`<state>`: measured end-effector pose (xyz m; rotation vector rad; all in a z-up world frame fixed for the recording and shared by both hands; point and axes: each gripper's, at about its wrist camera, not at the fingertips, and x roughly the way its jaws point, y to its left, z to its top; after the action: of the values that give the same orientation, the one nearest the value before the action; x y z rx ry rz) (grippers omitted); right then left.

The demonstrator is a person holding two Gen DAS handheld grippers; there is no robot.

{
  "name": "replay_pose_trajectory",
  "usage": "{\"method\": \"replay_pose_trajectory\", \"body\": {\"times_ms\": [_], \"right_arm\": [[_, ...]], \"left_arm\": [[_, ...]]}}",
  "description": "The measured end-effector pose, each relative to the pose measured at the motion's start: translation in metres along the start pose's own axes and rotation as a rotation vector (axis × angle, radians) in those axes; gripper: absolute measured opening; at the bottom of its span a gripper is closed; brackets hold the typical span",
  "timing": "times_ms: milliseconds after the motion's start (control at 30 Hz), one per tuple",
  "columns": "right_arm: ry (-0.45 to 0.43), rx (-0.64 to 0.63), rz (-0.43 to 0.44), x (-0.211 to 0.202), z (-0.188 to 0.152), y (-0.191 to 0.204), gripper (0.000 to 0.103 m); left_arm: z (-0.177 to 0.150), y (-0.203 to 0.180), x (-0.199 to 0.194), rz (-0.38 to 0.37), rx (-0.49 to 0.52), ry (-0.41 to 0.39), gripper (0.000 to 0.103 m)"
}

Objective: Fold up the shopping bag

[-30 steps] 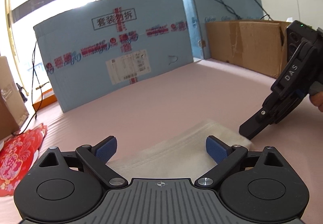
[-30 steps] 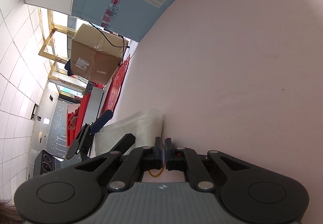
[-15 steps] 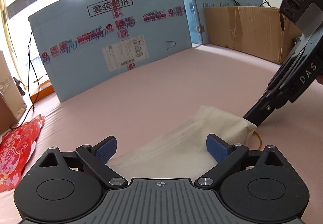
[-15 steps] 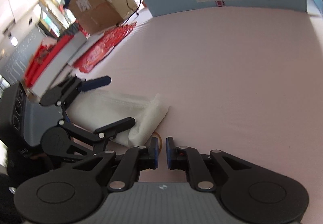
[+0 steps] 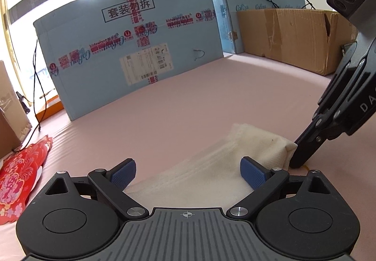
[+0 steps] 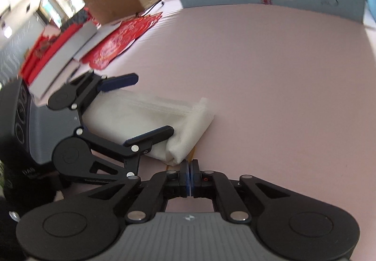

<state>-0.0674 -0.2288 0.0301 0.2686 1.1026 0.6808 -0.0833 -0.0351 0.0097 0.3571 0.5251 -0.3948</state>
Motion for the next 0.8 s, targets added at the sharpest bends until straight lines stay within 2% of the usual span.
{"method": "replay_pose_trajectory", "body": {"times_ms": [67, 100, 167, 233, 467, 500, 567, 600, 667, 800], "right_arm": [[-0.045, 0.234, 0.177, -0.003, -0.009, -0.035, 0.001], [-0.058, 0.319, 0.231, -0.001, -0.014, -0.048, 0.001], [-0.077, 0.427, 0.283, 0.003, -0.024, -0.065, 0.004], [-0.088, 0.471, 0.343, 0.005, -0.031, -0.072, 0.005], [-0.065, 0.435, 0.375, 0.013, -0.027, -0.064, 0.017], [-0.07, 0.429, 0.37, 0.013, -0.028, -0.064, 0.016], [-0.089, 0.423, 0.346, 0.009, -0.032, -0.065, 0.005], [-0.097, 0.426, 0.34, 0.009, -0.033, -0.065, 0.003], [-0.13, 0.451, 0.356, 0.006, -0.037, -0.07, 0.002], [-0.186, 0.508, 0.414, 0.0, -0.043, -0.083, 0.003]], "left_arm": [[0.0, 0.0, 0.0, 0.0, -0.002, 0.001, 0.098], [0.0, 0.0, 0.0, 0.0, -0.003, 0.001, 0.098], [-0.001, 0.0, 0.0, 0.001, -0.001, 0.001, 0.098], [0.0, 0.003, 0.002, 0.0, 0.001, 0.003, 0.098], [-0.001, 0.003, 0.001, 0.005, 0.008, 0.0, 0.098], [-0.001, 0.002, 0.001, 0.006, 0.009, 0.0, 0.098], [0.0, 0.001, 0.001, 0.011, 0.017, -0.003, 0.098], [0.001, -0.001, 0.0, 0.017, 0.029, -0.007, 0.098], [0.002, -0.006, -0.002, 0.031, 0.061, -0.026, 0.097], [0.006, -0.018, -0.005, 0.001, 0.137, -0.074, 0.097]]}}
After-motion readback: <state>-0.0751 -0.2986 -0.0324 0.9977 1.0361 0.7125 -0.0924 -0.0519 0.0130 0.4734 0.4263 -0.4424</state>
